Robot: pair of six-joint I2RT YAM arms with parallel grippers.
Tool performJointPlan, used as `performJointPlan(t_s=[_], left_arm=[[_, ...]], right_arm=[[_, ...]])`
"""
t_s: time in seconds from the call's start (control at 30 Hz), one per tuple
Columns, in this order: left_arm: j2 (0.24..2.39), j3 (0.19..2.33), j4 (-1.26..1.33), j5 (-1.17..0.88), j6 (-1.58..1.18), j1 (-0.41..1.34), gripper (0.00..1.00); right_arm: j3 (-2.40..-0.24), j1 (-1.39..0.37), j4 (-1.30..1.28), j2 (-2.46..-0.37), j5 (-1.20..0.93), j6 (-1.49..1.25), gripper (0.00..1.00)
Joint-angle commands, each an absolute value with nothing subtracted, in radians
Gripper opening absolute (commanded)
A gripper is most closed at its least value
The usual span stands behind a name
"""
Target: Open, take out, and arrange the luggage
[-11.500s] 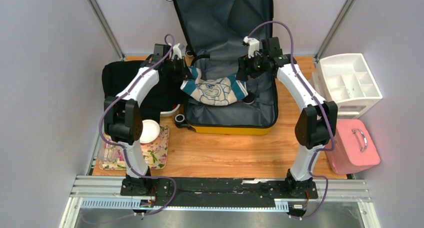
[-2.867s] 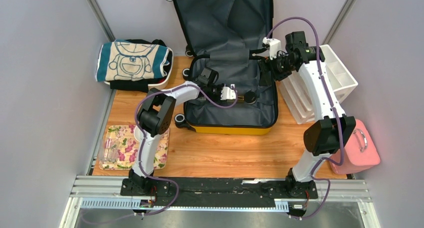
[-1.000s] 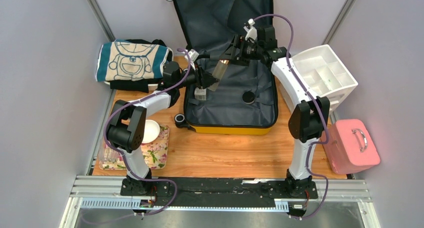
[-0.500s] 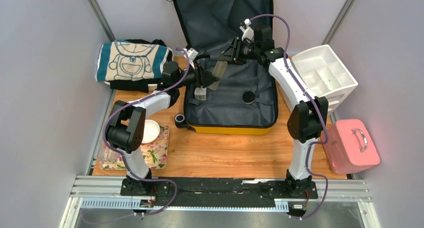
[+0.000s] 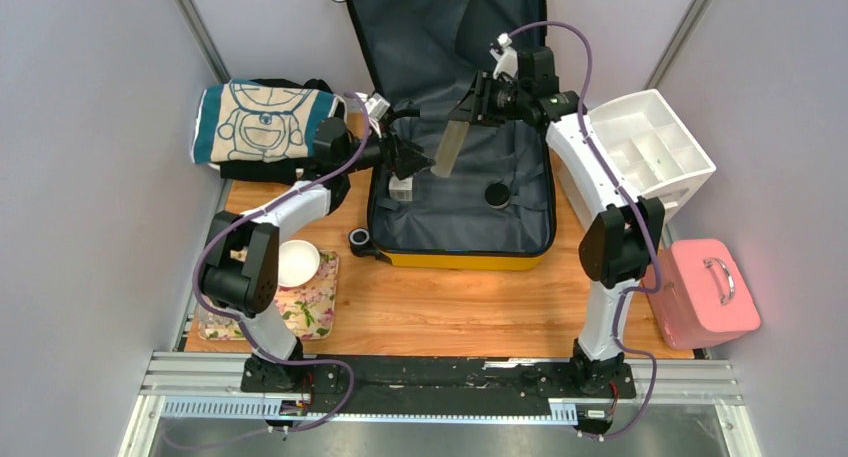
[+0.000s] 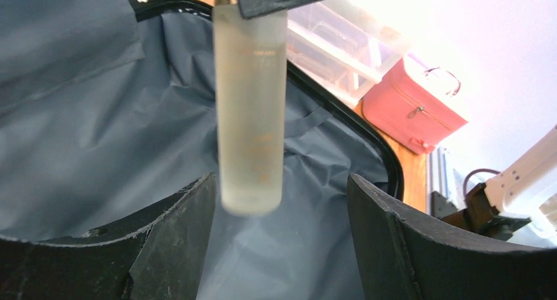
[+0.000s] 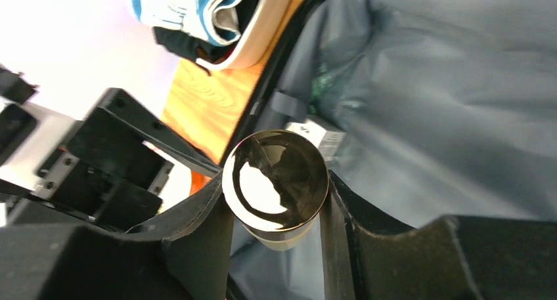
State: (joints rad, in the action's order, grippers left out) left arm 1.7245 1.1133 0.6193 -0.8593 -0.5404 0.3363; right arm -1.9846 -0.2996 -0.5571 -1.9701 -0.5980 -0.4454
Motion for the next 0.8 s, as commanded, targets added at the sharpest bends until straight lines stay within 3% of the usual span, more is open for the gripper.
performJointPlan(t_s=[0.0,0.43,0.77], left_arm=[[1.643,1.111,0.520,-0.917,-0.398,0.298,0.80],[1.718,1.238,0.361,-0.969,-0.293,0.296,0.82],[1.799,1.390,0.255,-1.006,-0.229,0.327,0.83]], right_arm=[[-2.030,-0.259,-0.551,-1.804,-0.514,-0.307,0.00],[-1.781,-0.069,-0.584,-1.376,-0.195,-0.045,0.00],[-1.717,0.441,-0.580,-1.170,-0.236,-0.155,0.00]])
